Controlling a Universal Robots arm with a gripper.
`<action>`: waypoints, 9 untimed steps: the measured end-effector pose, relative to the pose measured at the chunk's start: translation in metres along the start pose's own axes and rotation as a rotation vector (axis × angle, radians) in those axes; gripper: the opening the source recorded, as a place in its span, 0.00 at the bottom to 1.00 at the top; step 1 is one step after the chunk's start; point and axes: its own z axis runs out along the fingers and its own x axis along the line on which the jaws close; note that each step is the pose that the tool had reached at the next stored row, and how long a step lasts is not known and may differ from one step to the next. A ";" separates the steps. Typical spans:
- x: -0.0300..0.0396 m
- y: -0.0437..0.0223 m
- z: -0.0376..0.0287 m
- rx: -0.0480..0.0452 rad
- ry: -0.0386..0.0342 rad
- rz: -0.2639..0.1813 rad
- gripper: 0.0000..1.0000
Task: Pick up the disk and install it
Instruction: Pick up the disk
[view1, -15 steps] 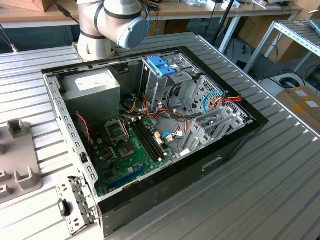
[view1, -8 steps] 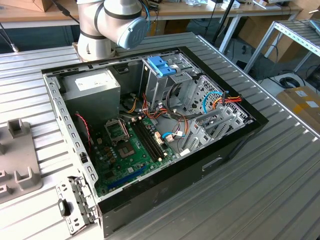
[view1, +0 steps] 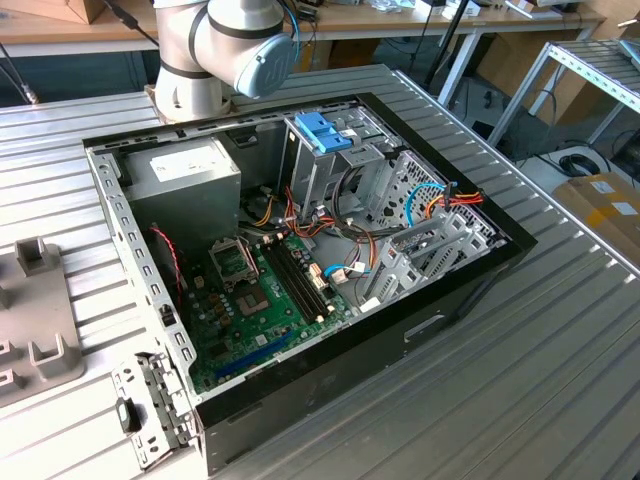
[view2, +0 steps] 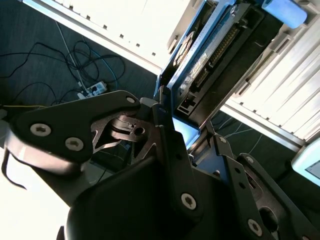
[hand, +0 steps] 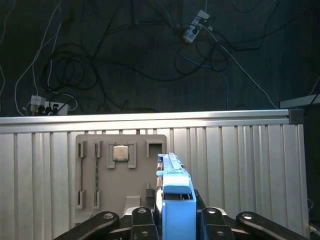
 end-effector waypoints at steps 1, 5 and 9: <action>0.0000 0.0000 -0.0004 0.0000 0.0000 0.000 0.37; 0.0026 -0.0001 -0.0006 0.0001 0.0011 0.000 0.37; 0.0026 -0.0001 -0.0006 0.0000 0.0011 0.000 0.37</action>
